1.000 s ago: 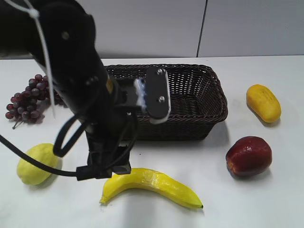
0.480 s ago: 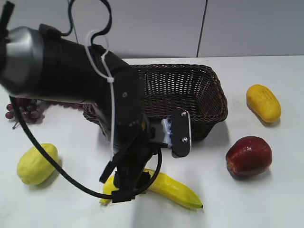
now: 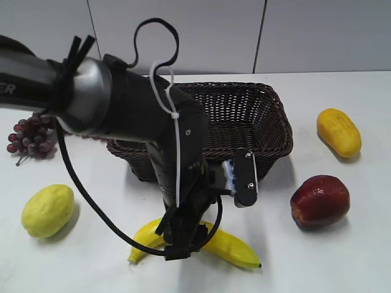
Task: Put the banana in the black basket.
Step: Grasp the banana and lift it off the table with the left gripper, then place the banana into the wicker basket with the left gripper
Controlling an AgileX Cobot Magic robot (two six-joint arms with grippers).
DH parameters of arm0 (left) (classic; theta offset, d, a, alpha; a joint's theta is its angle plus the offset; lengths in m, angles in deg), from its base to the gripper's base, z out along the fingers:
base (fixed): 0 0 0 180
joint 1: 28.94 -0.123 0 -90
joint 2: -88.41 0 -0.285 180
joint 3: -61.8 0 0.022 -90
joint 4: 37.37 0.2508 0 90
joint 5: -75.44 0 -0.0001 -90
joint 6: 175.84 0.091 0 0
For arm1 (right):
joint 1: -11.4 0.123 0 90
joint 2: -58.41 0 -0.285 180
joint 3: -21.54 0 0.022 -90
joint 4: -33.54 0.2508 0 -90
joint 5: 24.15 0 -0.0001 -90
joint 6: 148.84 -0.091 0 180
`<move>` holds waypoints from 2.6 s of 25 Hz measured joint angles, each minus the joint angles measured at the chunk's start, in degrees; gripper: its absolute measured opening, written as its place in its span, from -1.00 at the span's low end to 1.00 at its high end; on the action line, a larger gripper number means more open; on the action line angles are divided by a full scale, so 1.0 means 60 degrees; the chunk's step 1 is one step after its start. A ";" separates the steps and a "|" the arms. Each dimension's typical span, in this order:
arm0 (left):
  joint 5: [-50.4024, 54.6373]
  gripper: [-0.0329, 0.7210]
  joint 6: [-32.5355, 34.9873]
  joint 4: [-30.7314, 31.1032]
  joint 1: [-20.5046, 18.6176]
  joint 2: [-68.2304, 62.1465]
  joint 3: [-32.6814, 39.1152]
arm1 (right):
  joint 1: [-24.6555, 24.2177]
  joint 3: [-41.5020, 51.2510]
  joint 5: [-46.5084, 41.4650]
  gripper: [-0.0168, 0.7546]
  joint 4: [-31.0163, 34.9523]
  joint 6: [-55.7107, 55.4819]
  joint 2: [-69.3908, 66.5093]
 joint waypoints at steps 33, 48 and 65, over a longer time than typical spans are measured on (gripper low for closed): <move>0.2677 -0.09 0.0000 0.2438 -0.0044 0.1366 -0.3110 | 0.0000 0.0000 0.0000 0.57 0.0000 -0.0002 0.0000; -0.2223 -0.09 0.0000 0.3754 -0.1418 0.0465 -0.3632 | 0.0000 0.0000 0.0000 0.57 0.0000 0.0008 0.0000; -0.2092 -0.09 0.0000 0.2699 -0.1778 -0.1222 -0.3632 | 0.0000 0.0000 0.0000 0.57 0.0000 0.0008 0.0000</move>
